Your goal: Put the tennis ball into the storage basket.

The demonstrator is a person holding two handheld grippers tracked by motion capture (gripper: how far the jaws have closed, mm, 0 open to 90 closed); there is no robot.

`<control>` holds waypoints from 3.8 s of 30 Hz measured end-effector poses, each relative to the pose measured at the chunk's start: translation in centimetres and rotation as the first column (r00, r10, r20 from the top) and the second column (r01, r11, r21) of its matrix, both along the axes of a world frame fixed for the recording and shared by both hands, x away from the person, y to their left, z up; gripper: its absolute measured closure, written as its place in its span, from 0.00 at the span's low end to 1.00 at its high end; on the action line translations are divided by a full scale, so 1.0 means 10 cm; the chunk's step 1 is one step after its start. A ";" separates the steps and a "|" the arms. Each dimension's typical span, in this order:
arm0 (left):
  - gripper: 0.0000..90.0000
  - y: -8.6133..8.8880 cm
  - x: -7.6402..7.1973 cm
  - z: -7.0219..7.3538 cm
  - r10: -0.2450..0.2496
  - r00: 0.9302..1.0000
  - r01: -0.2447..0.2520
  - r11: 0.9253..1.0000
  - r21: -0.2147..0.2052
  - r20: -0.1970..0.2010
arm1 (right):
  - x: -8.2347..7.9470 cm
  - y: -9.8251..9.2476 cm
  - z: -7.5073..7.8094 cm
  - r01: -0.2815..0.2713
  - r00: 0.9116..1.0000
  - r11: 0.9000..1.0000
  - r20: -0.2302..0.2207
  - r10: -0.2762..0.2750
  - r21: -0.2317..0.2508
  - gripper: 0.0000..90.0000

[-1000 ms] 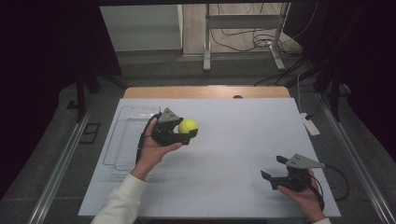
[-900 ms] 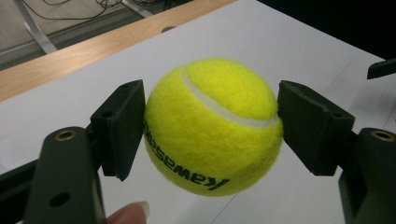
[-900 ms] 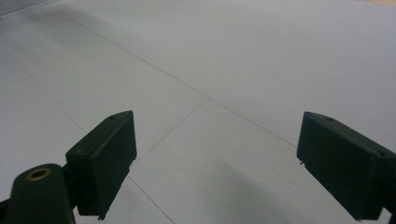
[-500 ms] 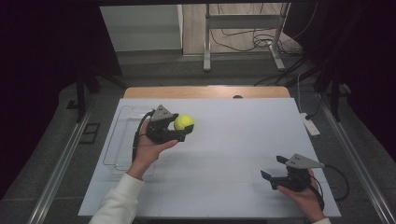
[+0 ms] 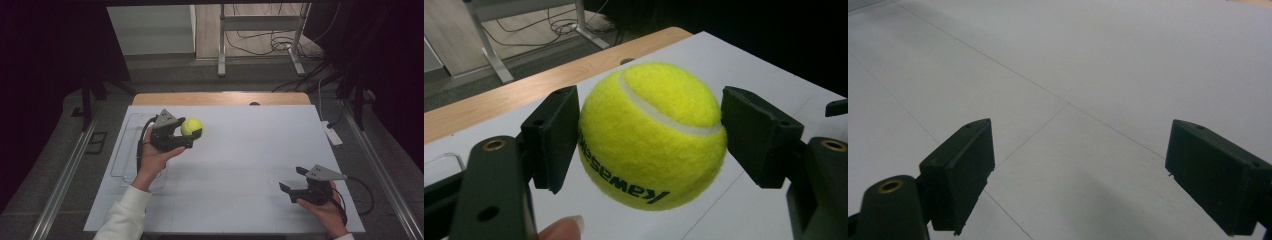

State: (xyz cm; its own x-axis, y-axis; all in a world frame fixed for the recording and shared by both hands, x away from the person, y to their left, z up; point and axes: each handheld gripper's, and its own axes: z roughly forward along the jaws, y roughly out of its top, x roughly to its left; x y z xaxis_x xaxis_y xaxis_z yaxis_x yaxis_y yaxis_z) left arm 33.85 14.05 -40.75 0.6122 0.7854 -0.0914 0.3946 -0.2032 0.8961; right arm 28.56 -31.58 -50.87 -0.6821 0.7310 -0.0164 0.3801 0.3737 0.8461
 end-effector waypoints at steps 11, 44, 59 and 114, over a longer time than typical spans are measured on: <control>0.30 0.07 -0.01 0.04 0.020 1.000 -0.020 1.000 -0.020 0.015 | 0.00 0.00 0.00 0.006 1.000 1.000 0.002 -0.006 0.002 0.14; 0.30 0.38 -0.06 0.20 0.088 0.993 -0.081 0.993 -0.091 0.079 | -0.01 0.00 0.01 0.003 1.000 1.000 0.005 -0.003 0.007 0.14; 0.30 0.48 -0.06 0.22 0.116 0.989 -0.107 0.989 -0.098 0.095 | -0.01 0.00 0.01 0.004 1.000 1.000 0.006 -0.004 0.005 0.14; 0.30 1.03 0.17 0.05 0.310 0.948 -0.305 0.950 -0.071 0.067 | -0.01 0.00 0.01 0.007 1.000 1.000 0.005 -0.007 0.005 0.14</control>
State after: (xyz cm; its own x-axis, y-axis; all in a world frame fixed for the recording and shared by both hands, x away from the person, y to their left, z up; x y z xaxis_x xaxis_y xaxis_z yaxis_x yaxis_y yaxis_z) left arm 35.52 24.38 -40.28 0.3486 0.9313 -0.1053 0.3594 -0.0291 0.9327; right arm 28.47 -31.61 -50.76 -0.6772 0.7356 -0.0160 0.3783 0.3668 0.8499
